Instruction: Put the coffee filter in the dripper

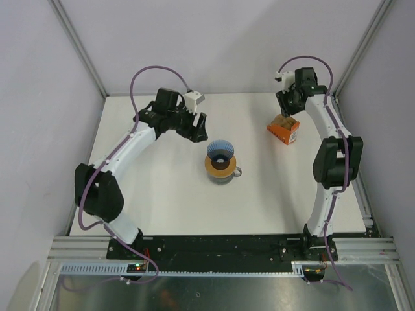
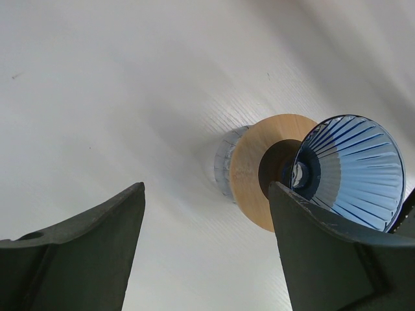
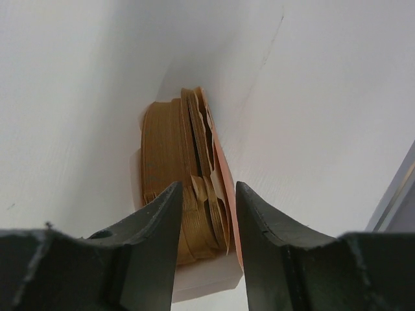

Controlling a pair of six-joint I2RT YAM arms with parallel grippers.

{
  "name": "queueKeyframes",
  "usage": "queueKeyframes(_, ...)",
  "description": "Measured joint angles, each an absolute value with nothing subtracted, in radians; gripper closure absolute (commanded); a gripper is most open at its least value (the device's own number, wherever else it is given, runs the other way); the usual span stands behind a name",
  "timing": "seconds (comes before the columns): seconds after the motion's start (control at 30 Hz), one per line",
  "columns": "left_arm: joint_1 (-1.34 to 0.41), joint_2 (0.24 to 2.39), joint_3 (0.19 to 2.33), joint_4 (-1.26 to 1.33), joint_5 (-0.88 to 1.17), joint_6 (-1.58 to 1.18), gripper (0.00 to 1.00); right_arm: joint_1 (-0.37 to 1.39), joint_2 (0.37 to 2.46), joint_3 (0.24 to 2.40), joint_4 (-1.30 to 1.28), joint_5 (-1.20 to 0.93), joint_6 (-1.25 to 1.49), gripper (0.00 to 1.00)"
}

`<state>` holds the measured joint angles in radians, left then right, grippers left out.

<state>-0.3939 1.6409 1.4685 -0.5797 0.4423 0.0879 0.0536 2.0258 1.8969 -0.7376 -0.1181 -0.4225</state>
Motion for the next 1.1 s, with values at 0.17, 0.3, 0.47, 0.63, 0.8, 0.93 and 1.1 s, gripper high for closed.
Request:
queueKeyframes(0.17, -0.393, 1.642, 1.468, -0.580, 0.443, 0.088, 0.19, 0.057, 2.046, 1.903, -0.751, -0.097, -0.442, 0.58)
queueKeyframes(0.3, -0.392, 1.642, 1.468, -0.580, 0.443, 0.088, 0.19, 0.057, 2.059, 1.903, -0.754, -0.076, -0.450, 0.61)
queueKeyframes(0.47, -0.392, 1.642, 1.468, -0.580, 0.443, 0.088, 0.19, 0.058, 2.062, 1.910, -0.758, -0.063, -0.458, 0.74)
queueKeyframes(0.63, -0.391, 1.645, 1.468, -0.580, 0.443, 0.088, 0.19, 0.059, 2.071, 1.916, -0.760, -0.060, -0.466, 0.79)
queueKeyframes(0.8, -0.390, 1.652, 1.468, -0.580, 0.443, 0.088, 0.19, 0.064, 2.082, 1.928, -0.770, -0.056, -0.469, 0.87)
queueKeyframes(0.93, -0.390, 1.653, 1.468, -0.580, 0.443, 0.088, 0.19, 0.066, 2.086, 1.936, -0.775, -0.057, -0.473, 0.97)
queueKeyframes(1.1, -0.389, 1.654, 1.468, -0.580, 0.443, 0.088, 0.19, 0.069, 2.086, 1.940, -0.780, -0.057, -0.477, 1.00)
